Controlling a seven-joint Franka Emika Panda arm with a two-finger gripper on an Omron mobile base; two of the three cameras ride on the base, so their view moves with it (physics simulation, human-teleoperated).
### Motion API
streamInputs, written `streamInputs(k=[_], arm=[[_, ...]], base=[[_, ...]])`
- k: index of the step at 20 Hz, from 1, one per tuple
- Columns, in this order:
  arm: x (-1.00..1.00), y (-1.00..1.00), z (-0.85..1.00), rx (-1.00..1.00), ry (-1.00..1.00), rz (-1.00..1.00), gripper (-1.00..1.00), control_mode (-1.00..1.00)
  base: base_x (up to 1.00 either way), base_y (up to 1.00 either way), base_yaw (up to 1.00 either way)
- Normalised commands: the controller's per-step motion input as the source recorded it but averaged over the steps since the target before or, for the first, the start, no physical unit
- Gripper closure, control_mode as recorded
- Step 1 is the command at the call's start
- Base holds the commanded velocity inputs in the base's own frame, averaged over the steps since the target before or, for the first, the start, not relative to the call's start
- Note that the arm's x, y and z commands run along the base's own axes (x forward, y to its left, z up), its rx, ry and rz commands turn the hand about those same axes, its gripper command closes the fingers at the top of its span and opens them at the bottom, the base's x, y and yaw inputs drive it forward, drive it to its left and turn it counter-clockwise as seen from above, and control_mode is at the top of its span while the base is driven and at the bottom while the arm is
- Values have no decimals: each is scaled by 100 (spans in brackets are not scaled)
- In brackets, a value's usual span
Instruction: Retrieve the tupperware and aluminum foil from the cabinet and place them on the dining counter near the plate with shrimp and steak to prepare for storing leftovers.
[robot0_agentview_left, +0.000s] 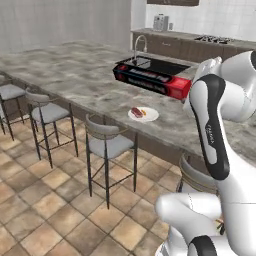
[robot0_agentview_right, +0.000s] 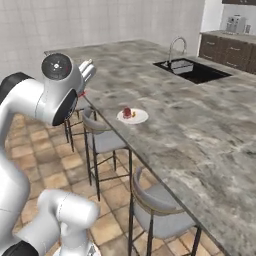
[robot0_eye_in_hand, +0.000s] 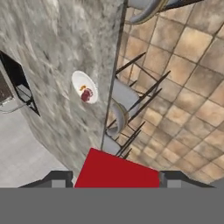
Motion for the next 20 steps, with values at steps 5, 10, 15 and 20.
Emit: streamInputs(k=[5,10,15,20], arm=[[0,0,0,0,0,0,100,100],[0,0,0,0,0,0,100,100],[0,0,0,0,0,0,100,100],[0,0,0,0,0,0,100,100]], base=[[100,100,-43],[100,100,-44],[100,99,-51],[90,85,-64]])
